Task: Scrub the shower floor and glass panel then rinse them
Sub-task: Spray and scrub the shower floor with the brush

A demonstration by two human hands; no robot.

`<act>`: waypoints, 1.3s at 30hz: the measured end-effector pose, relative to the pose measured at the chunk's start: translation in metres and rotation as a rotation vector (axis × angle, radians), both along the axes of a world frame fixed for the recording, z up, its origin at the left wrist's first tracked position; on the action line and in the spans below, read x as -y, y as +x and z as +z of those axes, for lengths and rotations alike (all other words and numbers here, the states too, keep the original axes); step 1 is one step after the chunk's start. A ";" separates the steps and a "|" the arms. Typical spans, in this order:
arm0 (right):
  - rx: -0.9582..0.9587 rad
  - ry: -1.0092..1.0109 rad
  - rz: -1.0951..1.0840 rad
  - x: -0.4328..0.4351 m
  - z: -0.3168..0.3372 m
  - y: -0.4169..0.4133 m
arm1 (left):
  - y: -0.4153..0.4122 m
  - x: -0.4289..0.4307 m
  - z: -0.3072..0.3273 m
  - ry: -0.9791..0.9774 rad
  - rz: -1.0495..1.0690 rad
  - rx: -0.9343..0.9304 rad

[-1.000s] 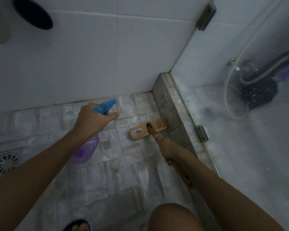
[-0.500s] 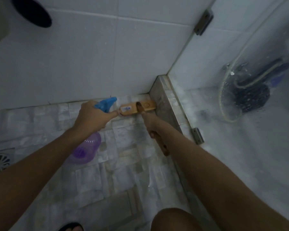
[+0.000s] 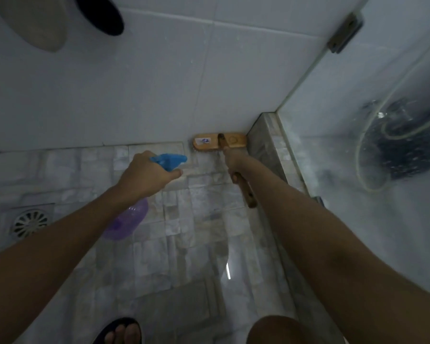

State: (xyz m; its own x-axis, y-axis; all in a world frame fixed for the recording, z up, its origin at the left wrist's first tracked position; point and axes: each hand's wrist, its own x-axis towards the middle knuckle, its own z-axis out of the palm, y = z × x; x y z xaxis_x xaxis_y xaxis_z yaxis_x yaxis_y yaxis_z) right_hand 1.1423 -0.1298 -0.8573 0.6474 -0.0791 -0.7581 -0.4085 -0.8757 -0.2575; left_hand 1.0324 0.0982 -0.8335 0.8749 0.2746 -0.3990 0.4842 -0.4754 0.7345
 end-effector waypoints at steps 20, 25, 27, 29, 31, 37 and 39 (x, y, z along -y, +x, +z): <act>0.044 0.149 0.064 -0.083 0.007 -0.040 | -0.050 -0.079 0.002 0.039 0.225 0.081; -0.041 0.046 0.241 -0.032 0.004 -0.095 | -0.062 -0.095 0.012 -0.013 0.297 0.077; -0.098 -0.019 0.253 -0.003 0.004 -0.122 | -0.069 -0.105 0.014 -0.024 0.316 0.070; -0.141 -0.089 0.299 0.000 0.006 -0.136 | -0.078 -0.119 0.014 0.009 0.343 0.086; -0.135 -0.101 0.372 -0.027 0.009 -0.132 | -0.087 -0.128 0.011 0.071 0.334 0.096; 0.011 0.129 0.486 -0.184 -0.005 -0.091 | -0.106 -0.128 0.005 0.059 0.425 0.064; 0.002 0.157 0.500 -0.210 -0.006 -0.082 | -0.111 -0.132 0.006 0.039 0.479 0.047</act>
State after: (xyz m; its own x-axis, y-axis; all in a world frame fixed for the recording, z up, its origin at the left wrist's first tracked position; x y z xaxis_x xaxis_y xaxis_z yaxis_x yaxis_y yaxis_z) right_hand 1.0602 0.0806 -0.8630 0.5785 0.3539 -0.7349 0.0497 -0.9146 -0.4013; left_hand 0.9213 0.2304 -0.8279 0.6629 0.6651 -0.3438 0.6225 -0.2345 0.7466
